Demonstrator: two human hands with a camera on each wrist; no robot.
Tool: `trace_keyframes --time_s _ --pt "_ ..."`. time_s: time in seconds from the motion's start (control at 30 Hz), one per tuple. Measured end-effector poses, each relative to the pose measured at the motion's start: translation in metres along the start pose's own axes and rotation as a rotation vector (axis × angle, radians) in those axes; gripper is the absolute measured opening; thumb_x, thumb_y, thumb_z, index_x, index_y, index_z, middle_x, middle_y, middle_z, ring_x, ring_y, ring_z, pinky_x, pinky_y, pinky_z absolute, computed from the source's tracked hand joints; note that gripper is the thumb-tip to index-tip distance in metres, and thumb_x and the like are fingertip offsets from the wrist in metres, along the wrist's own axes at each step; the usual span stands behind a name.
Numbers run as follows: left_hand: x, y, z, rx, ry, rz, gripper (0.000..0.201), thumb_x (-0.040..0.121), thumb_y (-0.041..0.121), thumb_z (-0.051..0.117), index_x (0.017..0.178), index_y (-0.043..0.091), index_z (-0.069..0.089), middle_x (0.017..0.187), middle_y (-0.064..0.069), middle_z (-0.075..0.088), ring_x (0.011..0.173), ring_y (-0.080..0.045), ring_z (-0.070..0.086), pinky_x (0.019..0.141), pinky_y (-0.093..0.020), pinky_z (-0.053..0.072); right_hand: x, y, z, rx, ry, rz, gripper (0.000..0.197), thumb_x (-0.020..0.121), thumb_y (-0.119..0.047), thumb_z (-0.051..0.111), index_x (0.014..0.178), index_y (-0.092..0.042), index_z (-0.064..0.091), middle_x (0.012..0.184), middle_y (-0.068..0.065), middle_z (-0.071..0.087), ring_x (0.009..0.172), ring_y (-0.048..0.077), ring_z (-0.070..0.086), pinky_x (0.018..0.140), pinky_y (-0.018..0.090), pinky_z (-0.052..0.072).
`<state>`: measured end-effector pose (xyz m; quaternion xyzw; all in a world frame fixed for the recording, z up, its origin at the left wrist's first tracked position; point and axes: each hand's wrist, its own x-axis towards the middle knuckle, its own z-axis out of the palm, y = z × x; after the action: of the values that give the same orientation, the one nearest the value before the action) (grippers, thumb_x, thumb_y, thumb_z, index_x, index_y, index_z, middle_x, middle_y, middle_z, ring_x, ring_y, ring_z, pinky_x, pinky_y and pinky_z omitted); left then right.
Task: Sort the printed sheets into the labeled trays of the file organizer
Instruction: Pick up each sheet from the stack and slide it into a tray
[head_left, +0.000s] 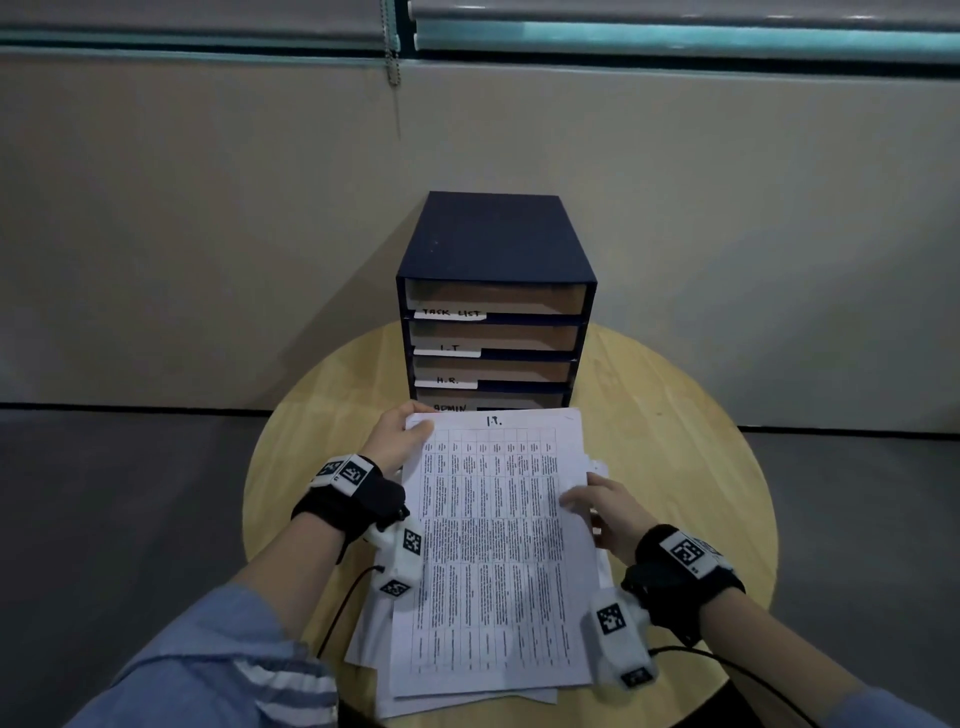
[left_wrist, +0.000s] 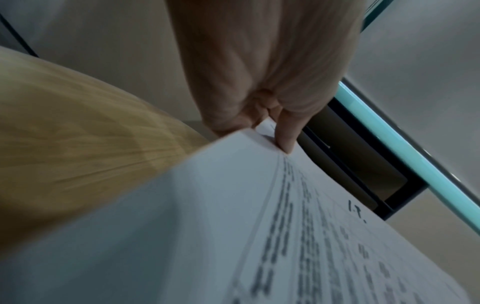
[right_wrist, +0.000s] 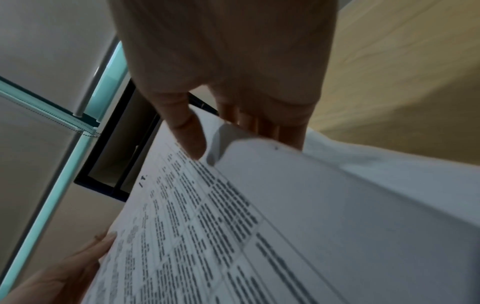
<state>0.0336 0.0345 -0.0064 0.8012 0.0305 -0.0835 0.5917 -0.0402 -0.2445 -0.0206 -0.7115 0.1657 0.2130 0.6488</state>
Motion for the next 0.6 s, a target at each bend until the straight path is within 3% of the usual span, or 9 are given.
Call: trace_keyframes --time_s 0.07,0.1,0.17,0.27,0.37,0.43,0.5,0.53,0.6 --pt "0.004 0.003 -0.003 -0.014 0.025 -0.004 0.019 0.091 0.013 0.052 0.086 0.029 0.06 0.115 -0.019 0.065 0.107 -0.034 0.061 0.102 -0.053 0.043 -0.001 0.01 -0.001 -0.08 -0.124 0.085 0.046 0.074 -0.012 0.064 0.115 -0.001 0.046 0.092 0.013 0.053 0.07 0.021 0.056 0.055 0.026 0.048" --pt "0.004 0.007 -0.004 -0.04 0.051 -0.01 0.016 0.092 0.013 0.053 0.091 0.027 0.06 0.118 -0.015 0.064 0.109 -0.032 0.06 0.104 -0.05 0.043 -0.003 0.012 -0.001 -0.071 -0.156 0.105 0.052 0.078 -0.008 0.062 0.126 -0.001 0.042 0.091 0.013 0.055 0.063 0.018 0.058 0.051 0.025 0.049" --pt "0.004 0.02 -0.003 -0.134 0.142 -0.009 0.02 0.093 0.012 0.056 0.111 0.02 0.055 0.126 -0.006 0.056 0.108 -0.023 0.056 0.104 -0.04 0.042 -0.004 0.009 -0.002 0.017 -0.136 0.064 0.041 0.09 0.0 0.053 0.13 -0.005 0.044 0.091 0.01 0.062 0.056 0.015 0.061 0.05 0.026 0.052" --pt "0.002 0.038 -0.001 -0.324 0.22 -0.079 0.051 0.092 0.013 0.06 0.136 0.011 0.035 0.121 -0.004 0.051 0.107 -0.023 0.055 0.098 -0.04 0.045 -0.001 -0.019 -0.003 0.106 -0.065 -0.052 0.026 0.095 0.006 0.044 0.12 0.0 0.052 0.106 0.019 0.065 0.081 0.029 0.066 0.077 0.04 0.057" --pt "-0.009 0.044 0.0 -0.366 0.11 -0.178 0.06 0.094 0.022 0.057 0.146 0.012 0.029 0.137 -0.01 0.051 0.119 -0.03 0.054 0.103 -0.048 0.043 0.017 -0.053 -0.007 0.027 0.003 -0.05 0.018 0.095 0.008 0.042 0.107 0.001 0.054 0.096 0.017 0.063 0.068 0.023 0.064 0.056 0.023 0.053" --pt "-0.02 0.039 0.0 -0.319 -0.012 -0.205 0.055 0.094 0.029 0.056 0.143 0.013 0.036 0.138 -0.009 0.053 0.121 -0.029 0.056 0.106 -0.05 0.04 0.043 -0.071 -0.012 -0.066 0.06 -0.036 0.014 0.093 0.005 0.046 0.102 0.003 0.057 0.096 0.018 0.062 0.081 0.026 0.059 0.071 0.028 0.05" --pt "-0.032 0.033 -0.001 -0.3 -0.207 -0.22 0.044 0.094 0.035 0.054 0.133 0.015 0.051 0.127 -0.007 0.064 0.113 -0.024 0.063 0.102 -0.046 0.046 0.062 -0.089 -0.017 -0.195 0.061 -0.02 0.011 0.091 -0.003 0.052 0.086 -0.009 0.059 0.09 0.009 0.06 0.089 0.025 0.054 0.092 0.039 0.05" --pt "-0.038 0.031 -0.002 -0.303 -0.29 -0.235 0.039 0.094 0.035 0.054 0.126 0.014 0.057 0.119 -0.007 0.069 0.106 -0.023 0.067 0.096 -0.043 0.052 0.072 -0.097 -0.019 -0.23 0.063 -0.009 0.014 0.09 -0.007 0.053 0.079 -0.015 0.056 0.085 0.004 0.057 0.086 0.024 0.055 0.098 0.042 0.048" --pt "-0.044 0.03 -0.003 -0.329 -0.344 -0.255 0.031 0.095 0.026 0.053 0.12 0.01 0.06 0.102 -0.008 0.075 0.085 -0.022 0.073 0.075 -0.034 0.061 0.083 -0.116 -0.017 -0.237 0.098 -0.014 0.02 0.09 -0.01 0.052 0.073 -0.02 0.051 0.08 0.0 0.051 0.078 0.018 0.053 0.097 0.041 0.048"
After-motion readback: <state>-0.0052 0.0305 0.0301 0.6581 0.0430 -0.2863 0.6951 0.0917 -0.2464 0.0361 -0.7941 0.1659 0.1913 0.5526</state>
